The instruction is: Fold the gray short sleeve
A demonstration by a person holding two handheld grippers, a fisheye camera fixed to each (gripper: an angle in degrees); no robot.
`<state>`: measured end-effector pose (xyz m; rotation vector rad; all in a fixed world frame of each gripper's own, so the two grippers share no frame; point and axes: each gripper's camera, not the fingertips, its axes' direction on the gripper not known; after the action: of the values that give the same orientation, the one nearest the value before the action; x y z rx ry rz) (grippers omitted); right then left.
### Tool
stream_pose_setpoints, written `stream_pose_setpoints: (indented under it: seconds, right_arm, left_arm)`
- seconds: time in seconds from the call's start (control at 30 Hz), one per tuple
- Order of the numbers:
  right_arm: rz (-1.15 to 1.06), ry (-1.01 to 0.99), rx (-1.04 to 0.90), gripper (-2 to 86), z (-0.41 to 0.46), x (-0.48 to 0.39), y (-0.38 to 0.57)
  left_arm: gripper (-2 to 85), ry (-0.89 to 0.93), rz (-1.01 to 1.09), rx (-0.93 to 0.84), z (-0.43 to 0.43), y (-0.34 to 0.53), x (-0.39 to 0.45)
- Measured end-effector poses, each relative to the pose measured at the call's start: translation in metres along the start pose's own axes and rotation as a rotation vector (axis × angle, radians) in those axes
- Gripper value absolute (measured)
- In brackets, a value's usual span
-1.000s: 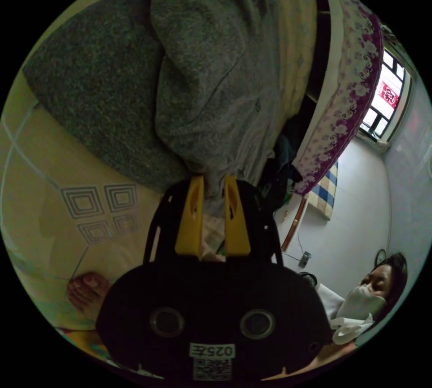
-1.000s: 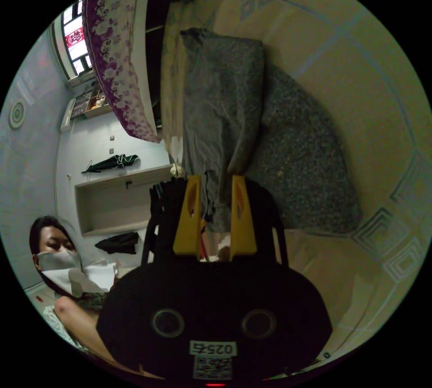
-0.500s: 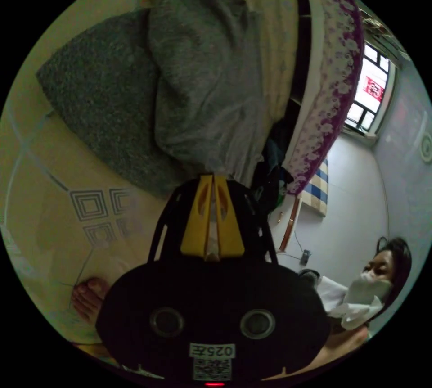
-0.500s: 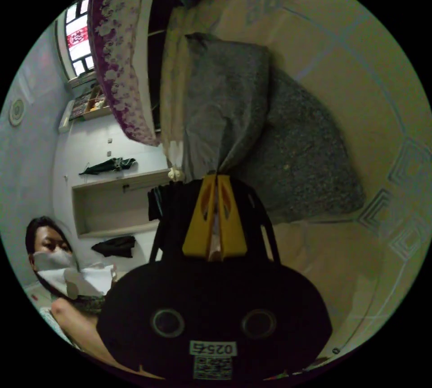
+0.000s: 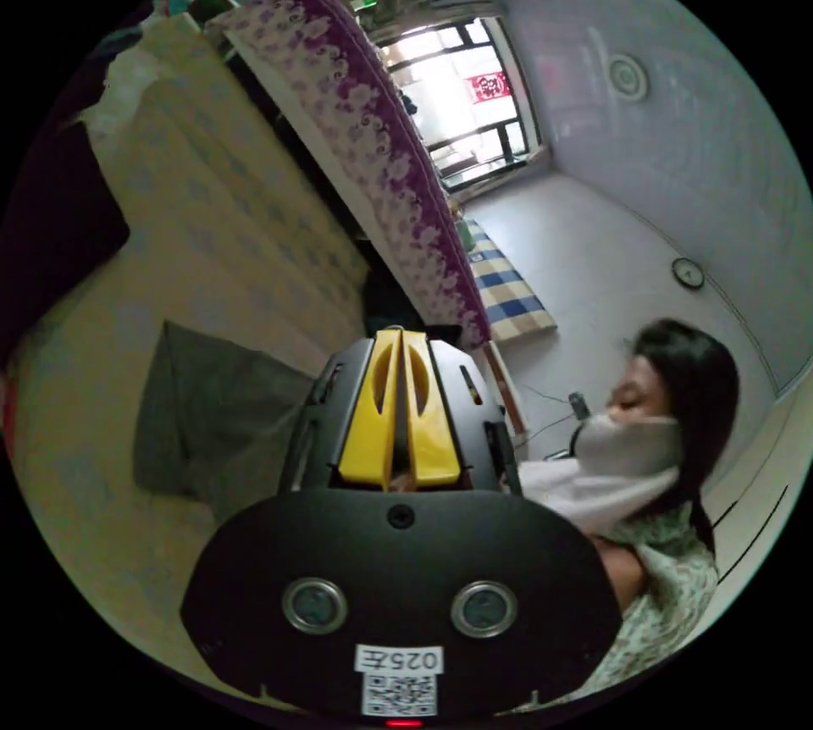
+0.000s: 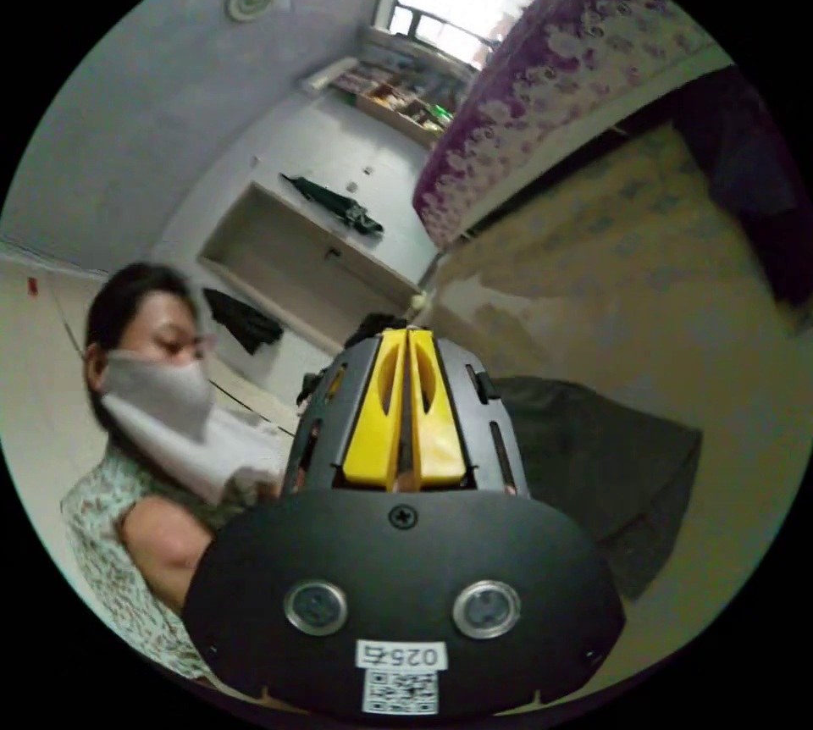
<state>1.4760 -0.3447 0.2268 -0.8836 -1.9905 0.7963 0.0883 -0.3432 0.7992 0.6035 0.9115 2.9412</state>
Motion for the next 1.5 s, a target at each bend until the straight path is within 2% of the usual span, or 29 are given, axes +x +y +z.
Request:
stream_pose_setpoints:
  seconds: [0.07,0.1,0.13,0.17,0.23,0.3,0.37,0.47,0.53,0.63,0.73,0.8,0.87,0.97,1.03,1.1,1.17,1.2,1.27,1.3,1.4,1.5]
  right_arm:
    - [0.067,-0.005,-0.077,-0.9,0.047,0.055,-0.046]
    - [0.13,-0.016,-0.106,-0.9,0.074,0.082,-0.077]
    - [0.16,-0.037,-0.083,-0.9,0.082,0.088,-0.091]
    - [0.139,-0.105,0.028,-0.9,0.094,0.082,-0.119]
    - [-0.024,-0.217,0.13,-0.9,0.106,0.036,-0.161]
    - [-0.352,-0.146,0.169,-0.8,0.104,-0.053,-0.198]
    - [-0.508,-0.118,0.223,-0.9,0.093,-0.103,-0.202]
    - [-0.571,-0.164,0.242,-0.9,0.082,-0.131,-0.189]
    - [-0.592,-0.11,0.221,-0.9,0.085,-0.129,-0.166]
    - [-0.616,0.081,0.095,-0.9,0.111,-0.097,-0.101]
    - [-0.68,0.389,-0.136,-0.9,0.164,-0.042,-0.003]
    - [-0.625,0.547,-0.394,-0.9,0.221,0.033,0.085]
    - [-0.459,0.472,-0.559,-0.9,0.261,0.101,0.146]
    - [-0.152,0.163,-0.745,-0.9,0.335,0.194,0.237]
    - [-0.153,0.083,-0.875,-0.8,0.396,0.215,0.282]
    - [-0.342,0.108,-0.92,-0.4,0.484,0.214,0.325]
    - [-0.388,0.075,-0.881,0.3,0.544,0.226,0.339]
    - [-0.353,-0.031,-0.905,1.1,0.583,0.242,0.343]
    - [-0.256,-0.242,-1.038,9.7,0.636,0.265,0.344]
    - [-0.249,-0.314,-1.082,10.7,0.652,0.274,0.345]
    - [-0.414,-0.219,-1.07,10.9,0.646,0.289,0.337]
    - [-0.413,-0.085,-0.943,11.2,0.602,0.331,0.31]
  left_arm:
    - [-0.9,-0.086,-0.011,-0.036,0.046,-0.041,-0.027]
    - [-0.9,-0.213,0.033,-0.078,0.079,-0.074,-0.036]
    - [-0.9,-0.267,0.033,-0.092,0.094,-0.091,-0.039]
    - [-0.9,-0.313,0.053,-0.088,0.118,-0.124,-0.033]
    - [-0.9,-0.235,0.128,-0.004,0.136,-0.165,0.006]
    - [-1.0,-0.261,0.388,0.178,0.137,-0.19,0.094]
    - [-1.0,-0.274,0.515,0.285,0.135,-0.191,0.142]
    - [-1.0,-0.185,0.607,0.3,0.139,-0.186,0.172]
    - [-0.9,-0.134,0.61,0.246,0.151,-0.179,0.163]
    - [-0.9,-0.154,0.53,0.108,0.19,-0.159,0.11]
    - [-0.9,-0.224,0.376,-0.091,0.245,-0.134,0.015]
    - [-0.9,-0.241,0.18,-0.299,0.297,-0.109,-0.082]
    - [-0.9,-0.287,0.019,-0.418,0.329,-0.086,-0.154]
    - [-0.9,-0.473,-0.133,-0.518,0.355,-0.057,-0.246]
    - [-0.9,-0.592,-0.167,-0.544,0.359,-0.055,-0.282]
    - [-0.9,-0.765,-0.127,-0.536,0.368,-0.078,-0.312]
    - [-0.8,-0.908,-0.011,-0.518,0.387,-0.107,-0.323]
    - [-0.8,-0.995,0.053,-0.488,0.404,-0.127,-0.327]
    - [-0.8,-1.078,0.162,-0.417,0.434,-0.159,-0.33]
    - [-0.8,-1.127,0.217,-0.372,0.458,-0.18,-0.331]
    - [-0.7,-1.235,0.327,-0.342,0.521,-0.228,-0.341]
    - [0.4,-1.302,0.317,-0.362,0.558,-0.27,-0.364]
